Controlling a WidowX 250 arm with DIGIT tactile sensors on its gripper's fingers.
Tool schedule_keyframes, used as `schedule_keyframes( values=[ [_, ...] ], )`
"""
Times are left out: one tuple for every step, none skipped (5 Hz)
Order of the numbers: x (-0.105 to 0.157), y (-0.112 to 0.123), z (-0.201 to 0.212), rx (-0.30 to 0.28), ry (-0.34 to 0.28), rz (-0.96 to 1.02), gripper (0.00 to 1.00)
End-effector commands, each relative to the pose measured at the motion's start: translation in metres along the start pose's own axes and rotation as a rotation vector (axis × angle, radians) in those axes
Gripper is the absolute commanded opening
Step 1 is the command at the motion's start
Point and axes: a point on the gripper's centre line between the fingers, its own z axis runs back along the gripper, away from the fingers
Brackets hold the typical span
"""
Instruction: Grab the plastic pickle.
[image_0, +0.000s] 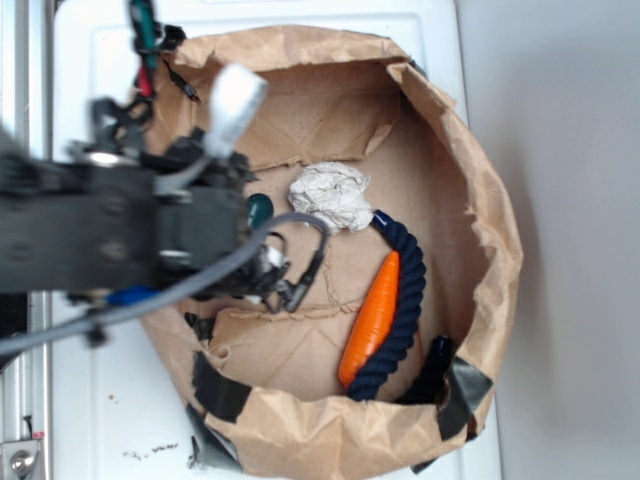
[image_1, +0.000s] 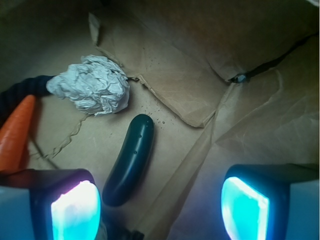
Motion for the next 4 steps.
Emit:
schedule_keyframes(
  values=[
    [0.040,-0.031,0.025,0.007,-0.006,0.069,1.00],
    [0.038,-0.029,0.026,-0.001,-0.006,0.057,1.00],
    [0.024,-0.023,0.004,-0.012,-0.013,-0.016,1.00],
    [0.017,-0.015,-0.011,-0.019,-0.013,-0.040,1.00]
  ],
)
